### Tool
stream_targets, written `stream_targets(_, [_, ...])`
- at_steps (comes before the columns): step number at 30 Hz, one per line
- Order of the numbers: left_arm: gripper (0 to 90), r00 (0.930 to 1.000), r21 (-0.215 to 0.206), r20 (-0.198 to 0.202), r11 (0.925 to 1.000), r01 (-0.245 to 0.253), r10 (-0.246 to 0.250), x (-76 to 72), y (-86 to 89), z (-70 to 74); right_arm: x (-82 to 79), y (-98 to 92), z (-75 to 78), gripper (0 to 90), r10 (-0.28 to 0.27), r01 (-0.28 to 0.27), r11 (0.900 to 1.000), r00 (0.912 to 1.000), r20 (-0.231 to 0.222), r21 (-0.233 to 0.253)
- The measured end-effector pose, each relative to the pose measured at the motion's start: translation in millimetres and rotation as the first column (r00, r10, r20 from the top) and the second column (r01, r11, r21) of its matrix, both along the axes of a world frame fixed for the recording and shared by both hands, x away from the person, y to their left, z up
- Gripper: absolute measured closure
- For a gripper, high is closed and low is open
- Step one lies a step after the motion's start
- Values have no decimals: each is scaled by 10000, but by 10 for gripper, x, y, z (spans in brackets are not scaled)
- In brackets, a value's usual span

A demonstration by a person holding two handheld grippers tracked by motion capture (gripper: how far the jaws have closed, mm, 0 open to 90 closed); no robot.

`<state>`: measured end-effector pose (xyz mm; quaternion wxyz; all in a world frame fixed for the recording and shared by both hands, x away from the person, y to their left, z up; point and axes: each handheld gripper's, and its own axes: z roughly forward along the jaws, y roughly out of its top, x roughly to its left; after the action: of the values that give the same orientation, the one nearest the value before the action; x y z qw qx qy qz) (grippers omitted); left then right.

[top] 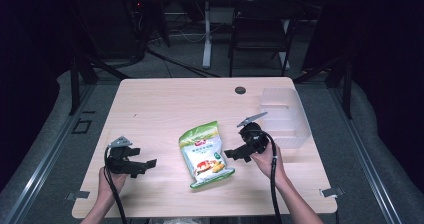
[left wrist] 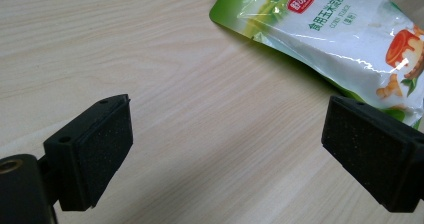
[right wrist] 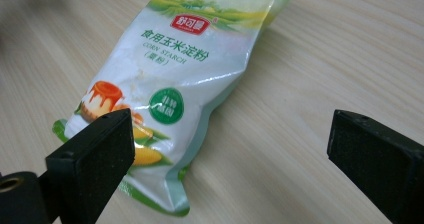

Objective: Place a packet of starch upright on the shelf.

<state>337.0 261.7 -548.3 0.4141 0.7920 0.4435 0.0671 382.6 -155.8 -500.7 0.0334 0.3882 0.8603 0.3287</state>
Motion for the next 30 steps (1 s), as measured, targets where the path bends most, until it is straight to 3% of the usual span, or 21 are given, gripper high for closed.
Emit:
stream_targets(13, [63, 10000, -119, 22, 9999, 73, -73, 3, 10, 4, 484, 375, -185, 74, 19, -42, 9994, 9976, -689, -335])
stream_targets(16, [63, 9999, -109, -81, 9999, 70, -71, 9, 23, 5, 548, 430, -252, 76, -318, 298, 9992, 9960, -838, -254])
stream_targets(20, [62, 10000, -44, 44, 10000, 35, -35, -7, 3, 11, 645, 445, -303, 84, -204, 155, 9988, 9941, -1062, -471])
stream_targets(24, [63, 9999, -14, 71, 9999, 125, -125, -19, 2, 26, 700, 492, -355, 106, -283, 232, 9990, 9905, -1344, -390])
stream_targets(30, [63, 9996, -119, 193, 9998, 189, -187, -41, 4, 50, 764, 547, -450, 129, -581, 484, 9966, 9868, -1514, -665])
